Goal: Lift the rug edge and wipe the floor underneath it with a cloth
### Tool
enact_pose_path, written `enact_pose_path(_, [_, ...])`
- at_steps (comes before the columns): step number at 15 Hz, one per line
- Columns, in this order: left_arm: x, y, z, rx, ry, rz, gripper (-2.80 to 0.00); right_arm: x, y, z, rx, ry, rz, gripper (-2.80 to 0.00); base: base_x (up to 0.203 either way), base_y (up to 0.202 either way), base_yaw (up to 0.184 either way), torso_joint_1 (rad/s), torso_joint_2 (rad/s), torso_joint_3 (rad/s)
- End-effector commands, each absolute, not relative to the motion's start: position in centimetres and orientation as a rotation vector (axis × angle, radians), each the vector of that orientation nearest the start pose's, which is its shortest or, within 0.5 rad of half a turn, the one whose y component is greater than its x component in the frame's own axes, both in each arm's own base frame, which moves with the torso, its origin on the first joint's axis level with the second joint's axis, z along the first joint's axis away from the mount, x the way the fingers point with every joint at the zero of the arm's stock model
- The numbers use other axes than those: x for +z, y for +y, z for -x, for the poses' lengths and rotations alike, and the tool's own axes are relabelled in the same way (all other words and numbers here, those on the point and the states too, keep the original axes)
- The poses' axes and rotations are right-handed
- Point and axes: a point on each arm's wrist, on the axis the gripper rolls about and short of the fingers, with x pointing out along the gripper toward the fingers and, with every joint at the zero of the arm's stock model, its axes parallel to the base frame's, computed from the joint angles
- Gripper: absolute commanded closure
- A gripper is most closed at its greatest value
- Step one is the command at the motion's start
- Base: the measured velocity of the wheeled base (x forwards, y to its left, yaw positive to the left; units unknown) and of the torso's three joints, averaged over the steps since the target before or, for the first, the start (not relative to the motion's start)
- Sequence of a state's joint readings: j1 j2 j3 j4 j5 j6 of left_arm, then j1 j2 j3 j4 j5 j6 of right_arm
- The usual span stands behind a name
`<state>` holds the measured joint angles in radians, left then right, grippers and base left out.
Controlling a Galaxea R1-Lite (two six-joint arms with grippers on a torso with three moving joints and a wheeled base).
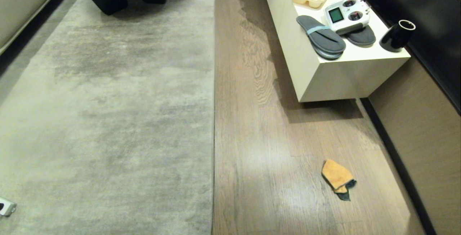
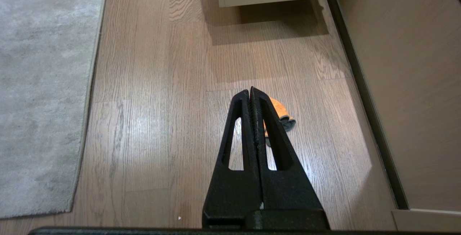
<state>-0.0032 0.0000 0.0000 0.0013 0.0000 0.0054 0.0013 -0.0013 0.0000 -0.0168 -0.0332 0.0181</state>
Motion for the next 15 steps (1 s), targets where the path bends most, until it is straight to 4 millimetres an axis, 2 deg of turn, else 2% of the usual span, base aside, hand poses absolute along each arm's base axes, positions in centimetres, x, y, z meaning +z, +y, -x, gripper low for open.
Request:
enact_pose_path(1, [7.53,0.01,2.28,-0.003,0.002,-0.006,0.00,7.72,-0.08,2.27,-0.032,-0.016,-0.019,0.00,0.000,0.000,0.000,0.000,0.00,0.000])
enact_pose_path(11, [7.53,0.00,2.28,-0.008,0.002,-0.005,0.00,7.72,-0.08,2.27,-0.032,-0.016,-0.019,0.00,0.000,0.000,0.000,0.000,0.00,0.000])
enact_pose_path(15, [7.53,0.00,2.28,-0.006,0.002,-0.006,0.00,7.72,-0.08,2.27,-0.032,-0.016,-0.019,0.00,0.000,0.000,0.000,0.002,0.00,0.122])
